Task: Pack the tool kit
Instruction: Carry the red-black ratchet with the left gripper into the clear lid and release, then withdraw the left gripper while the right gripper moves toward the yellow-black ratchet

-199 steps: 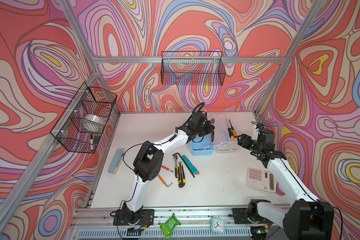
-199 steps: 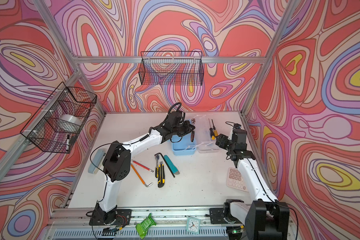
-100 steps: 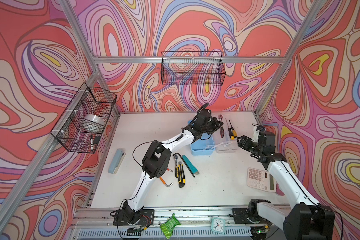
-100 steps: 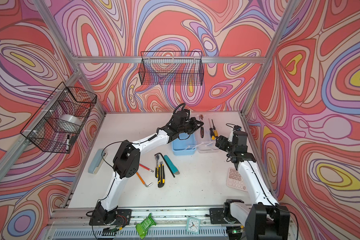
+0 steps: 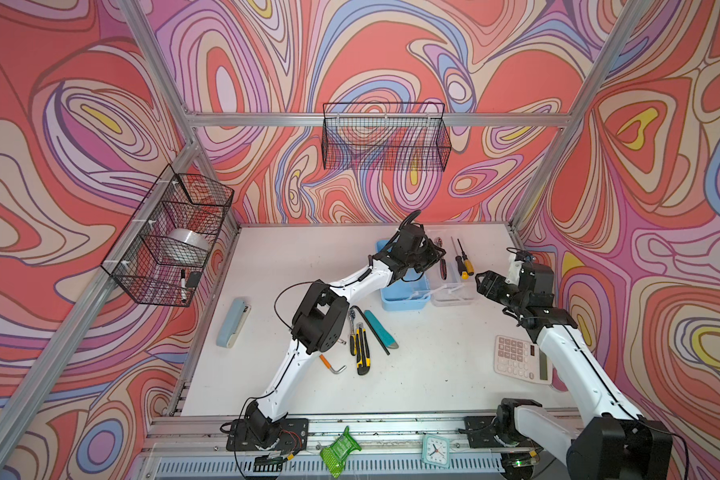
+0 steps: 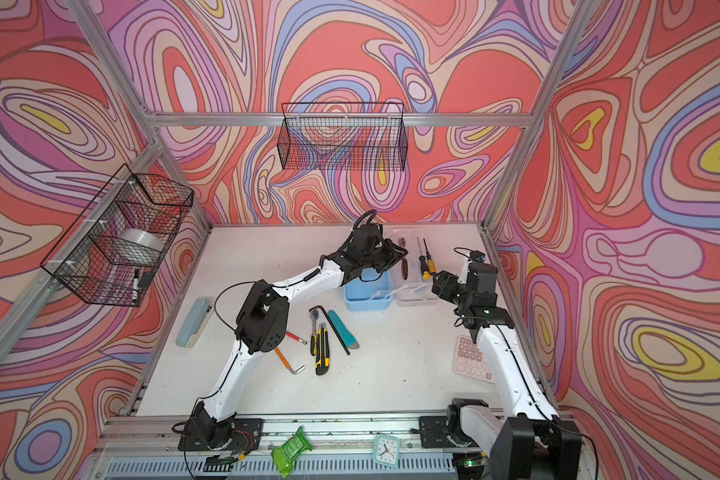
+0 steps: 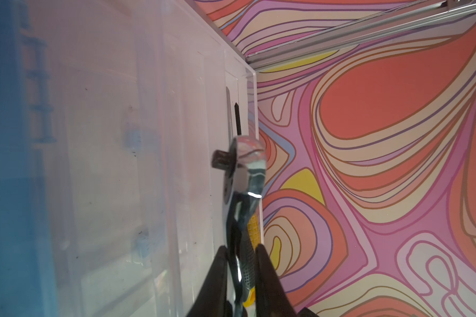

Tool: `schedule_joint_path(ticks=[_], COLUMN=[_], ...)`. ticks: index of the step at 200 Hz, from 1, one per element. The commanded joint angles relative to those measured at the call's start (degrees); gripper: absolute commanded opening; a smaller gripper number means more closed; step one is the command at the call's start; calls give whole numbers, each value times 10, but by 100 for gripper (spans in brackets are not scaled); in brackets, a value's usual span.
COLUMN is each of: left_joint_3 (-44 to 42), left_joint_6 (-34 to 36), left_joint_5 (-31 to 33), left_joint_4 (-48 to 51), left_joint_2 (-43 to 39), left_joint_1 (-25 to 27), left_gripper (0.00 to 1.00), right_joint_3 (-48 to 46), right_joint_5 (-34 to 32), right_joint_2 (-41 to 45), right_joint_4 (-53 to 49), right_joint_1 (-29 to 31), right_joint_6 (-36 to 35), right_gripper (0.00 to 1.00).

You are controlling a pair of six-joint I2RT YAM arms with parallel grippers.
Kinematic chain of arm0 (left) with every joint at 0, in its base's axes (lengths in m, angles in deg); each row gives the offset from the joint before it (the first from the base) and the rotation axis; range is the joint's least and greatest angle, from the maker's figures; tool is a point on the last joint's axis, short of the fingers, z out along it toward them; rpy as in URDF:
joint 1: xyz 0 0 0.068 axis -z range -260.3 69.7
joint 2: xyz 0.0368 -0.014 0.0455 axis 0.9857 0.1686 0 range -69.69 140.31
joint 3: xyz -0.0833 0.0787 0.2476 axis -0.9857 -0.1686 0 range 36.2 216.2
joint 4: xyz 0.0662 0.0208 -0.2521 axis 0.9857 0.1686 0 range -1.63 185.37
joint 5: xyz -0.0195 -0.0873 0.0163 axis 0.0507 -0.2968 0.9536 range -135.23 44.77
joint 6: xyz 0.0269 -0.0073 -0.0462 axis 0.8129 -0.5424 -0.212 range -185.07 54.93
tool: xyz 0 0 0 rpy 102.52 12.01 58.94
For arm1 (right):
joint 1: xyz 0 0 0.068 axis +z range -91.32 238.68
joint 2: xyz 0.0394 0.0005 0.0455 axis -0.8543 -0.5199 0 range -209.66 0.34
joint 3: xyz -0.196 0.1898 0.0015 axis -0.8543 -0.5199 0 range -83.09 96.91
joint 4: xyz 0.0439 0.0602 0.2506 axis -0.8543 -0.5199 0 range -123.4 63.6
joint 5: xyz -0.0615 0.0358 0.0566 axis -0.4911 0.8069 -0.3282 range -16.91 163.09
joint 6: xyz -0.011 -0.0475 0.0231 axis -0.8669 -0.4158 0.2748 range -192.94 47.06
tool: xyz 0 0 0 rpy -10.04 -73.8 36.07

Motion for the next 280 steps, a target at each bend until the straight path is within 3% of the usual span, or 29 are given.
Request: schedule_joint_path(ticks=[1,22,73,121,159,208,240,280], left_joint_3=[17,12,-13,-73,-145,-224,-297,-420], left_joint_6=[3,8,15,45,69,85,87,81], left_joint_5=[14,19,27,37,62,90,118,153], left_joint_4=[15,21,22,20,14,19,19,12], left_joint_2=[-15,-22,-49,-107,-162,-222,-273,-356], left_joint_1=[1,1,1,-6,-13,-28,-42,-77], left_gripper=[41,52,56,69,79,89,98,100], right_joint_3=[-9,-6,3,9,0,-8,-18,-11], right_joint_5=[2,2,6,63,111,47,-26,-82], right_joint_2=[8,7,8,9,11,20,17,-35], right_joint_4=[-1,-4,-13,-4,23,30,57,85], right_joint_1=[-4,-4,-3,-4,9,100,198,300], right_joint_6=[5,3,-8,-18,37,106,161,197], right_gripper=[81,81,81,80,77,73,71,70])
